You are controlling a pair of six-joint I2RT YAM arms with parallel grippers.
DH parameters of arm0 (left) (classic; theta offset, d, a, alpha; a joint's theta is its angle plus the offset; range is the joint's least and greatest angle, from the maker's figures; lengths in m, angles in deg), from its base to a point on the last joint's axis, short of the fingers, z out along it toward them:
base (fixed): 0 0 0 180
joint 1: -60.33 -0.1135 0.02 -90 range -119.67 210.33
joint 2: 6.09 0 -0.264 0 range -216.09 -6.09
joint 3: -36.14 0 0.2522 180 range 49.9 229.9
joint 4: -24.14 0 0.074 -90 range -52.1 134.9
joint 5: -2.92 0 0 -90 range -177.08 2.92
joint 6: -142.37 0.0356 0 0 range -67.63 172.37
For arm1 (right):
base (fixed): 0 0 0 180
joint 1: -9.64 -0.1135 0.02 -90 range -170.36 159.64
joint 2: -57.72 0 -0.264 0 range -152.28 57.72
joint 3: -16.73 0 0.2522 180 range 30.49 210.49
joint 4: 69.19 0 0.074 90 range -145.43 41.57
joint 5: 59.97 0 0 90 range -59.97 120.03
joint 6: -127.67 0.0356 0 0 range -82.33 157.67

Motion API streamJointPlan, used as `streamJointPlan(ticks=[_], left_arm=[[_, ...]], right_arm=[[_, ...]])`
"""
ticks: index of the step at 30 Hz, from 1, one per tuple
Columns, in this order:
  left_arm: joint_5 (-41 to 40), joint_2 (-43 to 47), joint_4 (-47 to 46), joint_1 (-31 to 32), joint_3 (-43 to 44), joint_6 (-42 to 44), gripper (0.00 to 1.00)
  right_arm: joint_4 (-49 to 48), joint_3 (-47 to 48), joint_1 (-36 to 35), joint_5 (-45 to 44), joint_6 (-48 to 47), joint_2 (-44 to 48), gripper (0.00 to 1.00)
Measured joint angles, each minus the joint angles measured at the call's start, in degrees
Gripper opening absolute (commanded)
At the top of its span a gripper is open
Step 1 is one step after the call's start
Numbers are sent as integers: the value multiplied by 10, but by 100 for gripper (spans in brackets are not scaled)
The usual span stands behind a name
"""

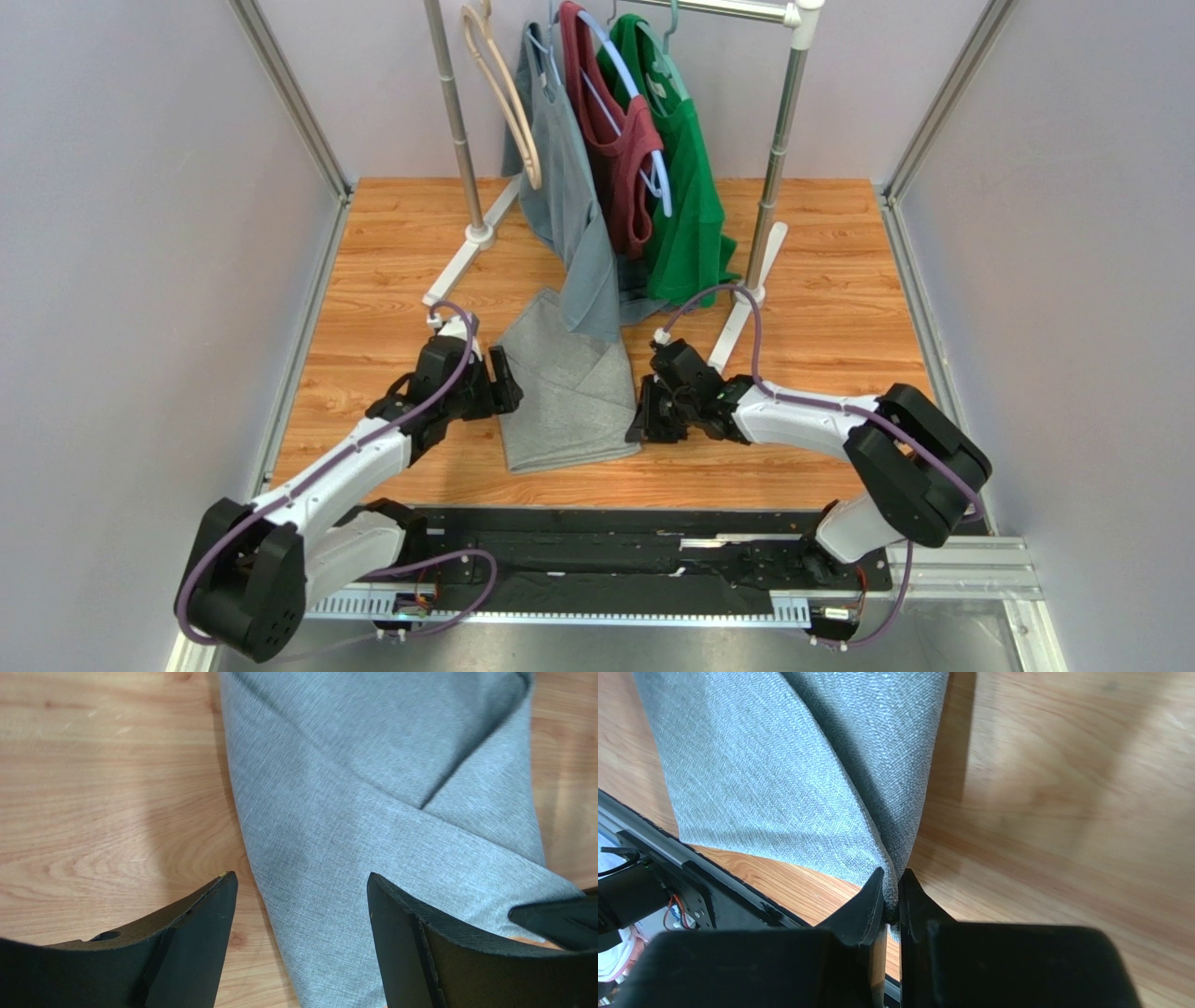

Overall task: Fold the napkin, place the utensils inside, and roll it up
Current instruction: Roll the napkin at the center of the board.

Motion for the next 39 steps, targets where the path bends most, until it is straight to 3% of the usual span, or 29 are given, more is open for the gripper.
streamJointPlan(ticks=[6,13,25,39], left_arm=[[-19,54,-37,75,-6,33,76],[-5,53,-132,156,-40,82,74],[49,-47,-296,272,-50,195,73],[51,-153,-359,350,-26,263,75]], right_arm=[[51,-9,36,10,-26,23,5],[89,-9,75,55,-58,23,0],[202,65,134,129,-125,-32,0],[298,146,179,191,-154,-104,0]])
